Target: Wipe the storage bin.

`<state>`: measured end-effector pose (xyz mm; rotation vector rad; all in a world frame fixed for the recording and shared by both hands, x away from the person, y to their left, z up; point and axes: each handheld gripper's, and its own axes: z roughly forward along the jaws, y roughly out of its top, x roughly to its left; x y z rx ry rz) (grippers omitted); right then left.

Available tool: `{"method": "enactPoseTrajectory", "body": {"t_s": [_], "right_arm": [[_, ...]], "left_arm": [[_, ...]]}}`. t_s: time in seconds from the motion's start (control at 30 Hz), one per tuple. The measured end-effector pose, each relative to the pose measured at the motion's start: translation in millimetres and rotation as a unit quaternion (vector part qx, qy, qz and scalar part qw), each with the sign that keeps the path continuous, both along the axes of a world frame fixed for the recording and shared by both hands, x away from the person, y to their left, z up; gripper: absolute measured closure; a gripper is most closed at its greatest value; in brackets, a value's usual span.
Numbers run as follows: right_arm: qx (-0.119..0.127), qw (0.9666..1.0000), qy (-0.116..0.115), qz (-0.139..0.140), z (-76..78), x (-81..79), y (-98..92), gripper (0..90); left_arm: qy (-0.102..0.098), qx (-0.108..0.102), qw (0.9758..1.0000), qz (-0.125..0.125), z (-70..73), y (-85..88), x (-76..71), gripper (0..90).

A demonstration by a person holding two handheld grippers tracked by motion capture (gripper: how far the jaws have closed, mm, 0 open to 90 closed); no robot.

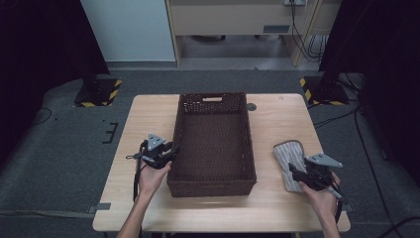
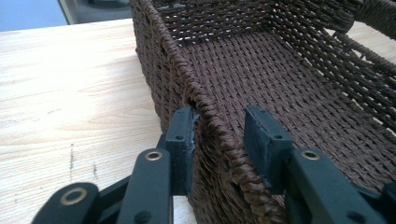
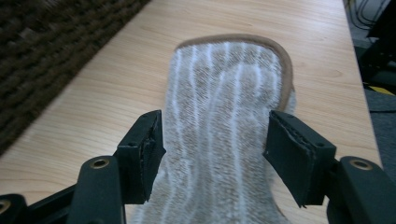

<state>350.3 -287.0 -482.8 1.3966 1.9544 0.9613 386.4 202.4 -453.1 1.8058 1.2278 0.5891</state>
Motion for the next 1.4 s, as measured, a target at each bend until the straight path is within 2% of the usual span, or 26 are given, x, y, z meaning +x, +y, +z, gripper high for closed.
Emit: {"method": "enactPoseTrajectory", "body": {"t_s": [0.13,0.2,0.27,0.4,0.5,0.6,0.7,0.8,0.9,0.97,1.07,1.13,1.17,1.3,1.4], "right_arm": [[0.017,0.9997,-0.006,0.013,3.9,-0.7,3.5,39.3],[0.024,0.9994,-0.017,0.018,7.4,-1.3,6.4,39.7],[0.026,0.9991,-0.024,0.022,9.8,-1.8,9.1,39.6],[0.027,0.9988,-0.027,0.031,11.0,-1.9,13.6,38.4],[0.030,0.9987,-0.025,0.033,10.9,-1.8,15.2,36.8],[0.040,0.9983,-0.029,0.032,12.0,-1.7,15.8,35.9],[0.041,0.9980,-0.032,0.035,13.3,-1.5,16.3,35.1],[0.041,0.9975,-0.036,0.045,14.5,-0.2,16.1,38.0],[0.043,0.9976,-0.034,0.042,14.6,-0.2,18.0,36.7],[0.043,0.9975,-0.034,0.046,13.9,-0.2,18.7,36.8],[0.038,0.9973,-0.039,0.048,13.4,-0.1,20.0,36.8],[0.034,0.9969,-0.048,0.052,13.6,-0.5,20.5,37.8],[0.037,0.9966,-0.051,0.054,14.2,-0.7,20.8,38.7],[0.038,0.9958,-0.060,0.057,15.3,-0.3,22.5,40.1],[0.037,0.9952,-0.066,0.063,15.6,0.8,25.3,40.3]], "left_arm": [[0.001,0.001,1.0000,0.001,0.4,-0.1,0.1,61.8],[0.002,0.003,1.0000,0.004,1.1,0.4,0.1,60.2],[0.002,-0.004,1.0000,0.005,2.9,1.0,-0.2,57.1],[-0.014,-0.031,0.9994,0.009,15.9,5.4,-4.2,50.6],[-0.015,-0.026,0.9995,0.007,19.2,4.5,-5.7,49.9],[-0.003,-0.014,0.9999,0.003,13.1,-0.5,-4.2,49.9],[-0.007,-0.014,0.9998,0.009,12.5,-1.2,-4.1,51.4],[-0.010,-0.011,0.9998,0.012,12.9,-2.0,-5.0,52.4],[-0.012,-0.023,0.9997,0.004,16.1,-5.7,-6.7,50.0],[-0.021,-0.001,0.9998,0.003,17.3,-11.0,-7.3,48.7],[-0.013,0.011,0.9998,0.006,11.1,-13.0,-4.7,47.9],[-0.004,-0.015,0.9998,0.012,7.3,-11.6,-2.7,46.0],[-0.002,-0.017,0.9998,0.014,7.1,-11.4,-2.4,46.1],[0.001,-0.016,0.9996,0.023,7.0,-12.2,-2.4,48.2],[0.005,-0.013,0.9993,0.035,7.4,-11.6,-2.5,54.8]]}}
